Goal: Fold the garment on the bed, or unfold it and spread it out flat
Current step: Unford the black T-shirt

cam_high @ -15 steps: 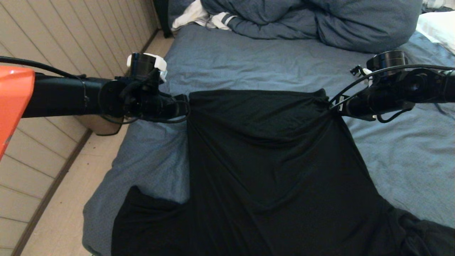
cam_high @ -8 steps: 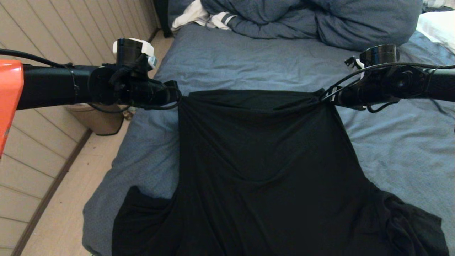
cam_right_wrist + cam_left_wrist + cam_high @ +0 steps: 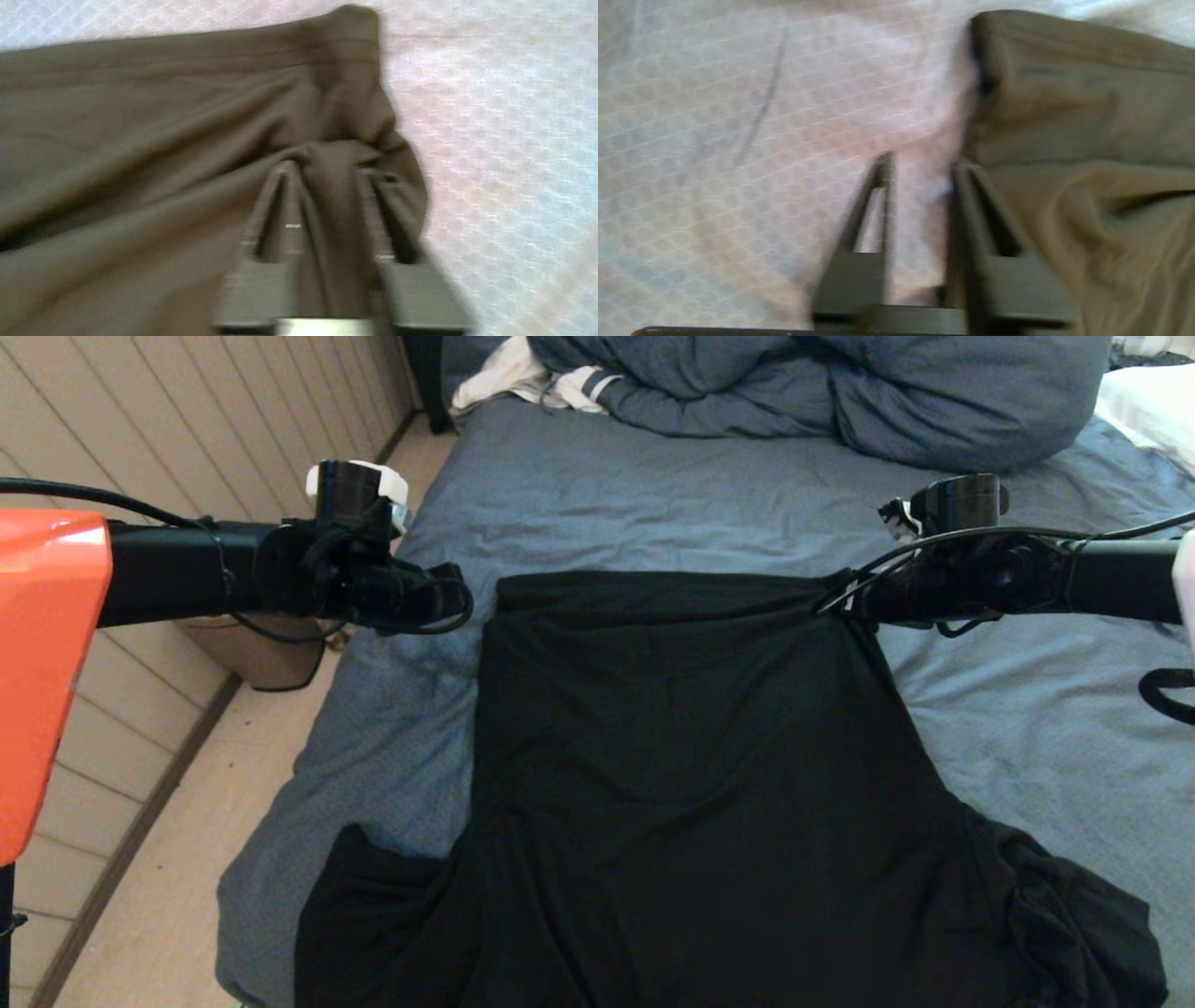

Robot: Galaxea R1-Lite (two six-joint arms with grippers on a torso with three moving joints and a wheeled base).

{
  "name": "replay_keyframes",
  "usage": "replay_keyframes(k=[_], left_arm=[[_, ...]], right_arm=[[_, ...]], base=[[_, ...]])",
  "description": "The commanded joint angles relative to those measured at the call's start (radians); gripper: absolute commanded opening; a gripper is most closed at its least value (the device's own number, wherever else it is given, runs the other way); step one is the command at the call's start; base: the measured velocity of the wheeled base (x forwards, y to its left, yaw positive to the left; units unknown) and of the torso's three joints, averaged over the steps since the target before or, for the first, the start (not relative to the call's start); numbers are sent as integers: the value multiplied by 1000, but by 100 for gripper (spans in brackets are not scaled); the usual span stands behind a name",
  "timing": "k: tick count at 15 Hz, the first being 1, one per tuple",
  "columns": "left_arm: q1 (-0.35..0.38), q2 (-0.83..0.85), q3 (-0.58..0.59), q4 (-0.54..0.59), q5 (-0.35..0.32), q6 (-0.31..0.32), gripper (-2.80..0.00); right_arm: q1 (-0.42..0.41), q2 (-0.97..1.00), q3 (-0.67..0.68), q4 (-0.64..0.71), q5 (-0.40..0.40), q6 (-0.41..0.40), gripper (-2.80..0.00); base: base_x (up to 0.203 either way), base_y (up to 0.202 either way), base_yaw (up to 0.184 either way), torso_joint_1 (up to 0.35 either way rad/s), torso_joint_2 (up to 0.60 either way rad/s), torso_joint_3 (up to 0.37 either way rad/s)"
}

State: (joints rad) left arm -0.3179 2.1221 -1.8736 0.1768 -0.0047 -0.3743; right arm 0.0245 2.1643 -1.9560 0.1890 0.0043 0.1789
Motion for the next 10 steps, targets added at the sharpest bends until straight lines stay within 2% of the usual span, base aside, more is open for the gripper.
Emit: replay_keyframes(k=[1, 3, 6, 10], left_arm=[[0, -11, 5, 7, -4, -3, 0], [2, -43, 37, 13, -5, -8, 0], [12, -155, 144, 10, -11, -8, 0], [13, -293, 289, 13, -32, -9, 0]], right_arm=[[0, -4, 2, 8, 2, -1, 0], [-1, -25, 11, 12, 2, 1, 0], [-7, -98, 45, 70, 4, 1, 0], [-35, -198, 146, 113, 2, -2, 0]], base=[[0, 0, 0, 0, 0, 0], [0, 0, 0, 0, 0, 0], [0, 0, 0, 0, 0, 0], [0, 0, 0, 0, 0, 0]])
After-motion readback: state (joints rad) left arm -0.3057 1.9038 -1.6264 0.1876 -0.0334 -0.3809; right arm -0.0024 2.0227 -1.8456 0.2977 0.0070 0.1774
